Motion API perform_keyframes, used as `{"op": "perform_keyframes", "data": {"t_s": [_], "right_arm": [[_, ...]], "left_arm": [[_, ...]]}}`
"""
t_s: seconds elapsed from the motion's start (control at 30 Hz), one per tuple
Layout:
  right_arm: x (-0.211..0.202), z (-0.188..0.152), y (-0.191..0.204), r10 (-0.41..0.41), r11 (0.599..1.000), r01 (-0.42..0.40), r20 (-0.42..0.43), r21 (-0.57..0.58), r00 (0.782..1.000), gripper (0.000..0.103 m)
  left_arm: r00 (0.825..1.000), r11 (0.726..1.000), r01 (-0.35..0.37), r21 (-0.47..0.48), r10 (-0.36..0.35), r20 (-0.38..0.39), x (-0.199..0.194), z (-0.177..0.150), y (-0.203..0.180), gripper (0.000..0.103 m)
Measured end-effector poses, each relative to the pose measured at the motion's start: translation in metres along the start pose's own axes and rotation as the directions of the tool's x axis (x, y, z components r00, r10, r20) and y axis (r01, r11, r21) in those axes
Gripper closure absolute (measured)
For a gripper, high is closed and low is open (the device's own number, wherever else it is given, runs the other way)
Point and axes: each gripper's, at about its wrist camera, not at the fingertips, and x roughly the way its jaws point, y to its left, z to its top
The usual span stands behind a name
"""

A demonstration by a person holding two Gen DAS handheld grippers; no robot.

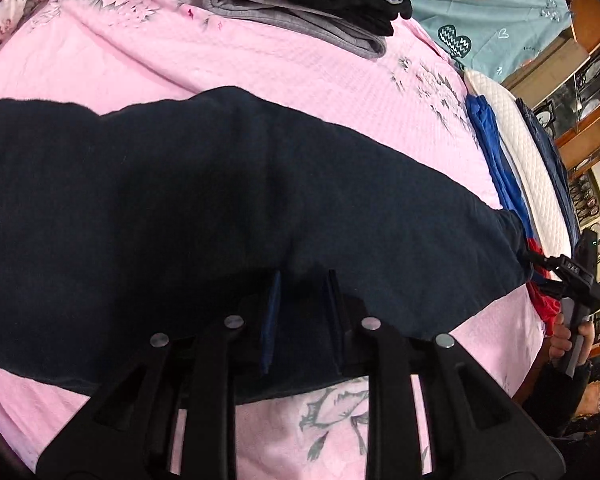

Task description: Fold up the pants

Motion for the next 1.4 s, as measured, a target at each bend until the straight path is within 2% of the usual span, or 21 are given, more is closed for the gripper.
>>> {"op": "perform_keyframes", "data": {"t_s": [0.1,0.23,0.27,0.3,0.33,0.37,0.47,0.57,0.73,0.83,0.9,1.0,1.03,1.1,1.13,1.17,1.23,1.33,1.4], "right_arm": [[0.003,0.005,0.0,0.047,0.998,-0.046,0.007,-0.036,0.999,0.024],[0.011,0.014,0.001,0.141,0.988,-0.14,0.026,-0.061,0.99,0.024],[0.013,0.014,0.004,0.148,0.986,-0.145,0.035,-0.078,0.988,0.044],[0.019,0.012,0.009,0.173,0.979,-0.171,0.012,-0.108,0.985,0.076],[0.025,0.01,0.011,0.19,0.975,-0.191,-0.018,-0.117,0.982,0.081],[0.029,0.006,0.014,0.199,0.97,-0.2,-0.018,-0.137,0.98,0.082],[0.02,0.0,0.023,0.164,0.969,-0.155,0.029,-0.194,0.986,0.084],[0.005,-0.002,0.031,0.167,0.965,-0.144,0.087,-0.221,0.982,0.085],[-0.011,-0.01,0.042,0.186,0.96,-0.15,0.14,-0.235,0.973,0.085],[-0.012,-0.016,0.047,0.181,0.961,-0.145,0.139,-0.236,0.974,0.085],[-0.011,-0.018,0.05,0.179,0.961,-0.146,0.129,-0.235,0.975,0.085],[-0.008,-0.017,0.054,0.165,0.965,-0.134,0.125,-0.225,0.978,0.085],[-0.008,-0.016,0.055,0.158,0.968,-0.128,0.128,-0.217,0.979,0.085],[-0.009,-0.014,0.057,0.145,0.974,-0.118,0.136,-0.192,0.98,0.085],[-0.01,-0.014,0.059,0.144,0.976,-0.117,0.14,-0.182,0.98,0.085],[-0.013,-0.015,0.063,0.143,0.977,-0.116,0.146,-0.178,0.979,0.085],[-0.019,-0.017,0.075,0.148,0.974,-0.116,0.156,-0.197,0.977,0.086],[-0.026,-0.021,0.101,0.17,0.963,-0.131,0.155,-0.235,0.973,0.086],[-0.028,-0.023,0.128,0.2,0.949,-0.157,0.138,-0.274,0.97,0.086]], "left_arm": [[1.0,1.0,-0.003,-0.013,0.003,0.005,-0.001,0.001,0.0,0.08],[0.999,0.999,-0.038,-0.021,0.038,0.015,-0.003,-0.004,-0.007,0.08],[0.999,0.999,-0.036,-0.028,0.036,0.004,-0.002,-0.004,-0.01,0.08],[1.0,0.999,-0.027,-0.034,0.027,-0.009,-0.002,-0.004,-0.013,0.08],[1.0,0.999,-0.019,-0.038,0.018,-0.021,-0.001,-0.003,-0.017,0.08],[0.999,0.999,-0.014,-0.035,0.013,-0.031,-0.001,-0.002,-0.023,0.08],[0.999,1.0,-0.01,0.01,0.01,-0.037,-0.002,0.004,-0.055,0.08],[0.999,0.996,0.01,0.088,-0.006,-0.053,0.008,0.012,-0.102,0.08],[0.994,0.975,0.057,0.213,-0.035,-0.105,0.058,0.025,-0.188,0.08],[0.985,0.968,0.078,0.24,-0.037,-0.168,0.094,0.023,-0.214,0.095],[0.977,0.967,0.095,0.238,-0.045,-0.208,0.115,0.021,-0.223,0.098],[0.987,0.952,0.061,0.299,-0.013,-0.159,0.121,0.011,-0.231,0.098],[0.987,0.949,0.059,0.309,-0.009,-0.161,0.118,0.01,-0.232,0.098],[0.981,0.953,0.12,0.279,-0.071,-0.178,0.102,0.007,-0.223,0.098],[0.983,0.953,0.132,0.272,-0.09,-0.163,0.092,0.009,-0.217,0.097],[0.986,0.954,0.134,0.267,-0.102,-0.131,0.08,0.011,-0.209,0.097],[0.996,0.966,0.091,0.243,-0.086,-0.031,0.045,0.015,-0.178,0.095],[0.994,0.987,-0.047,0.154,0.032,0.103,0.002,0.02,-0.116,0.091],[0.976,0.986,-0.152,0.062,0.14,0.166,-0.02,0.021,-0.066,0.091]]}}
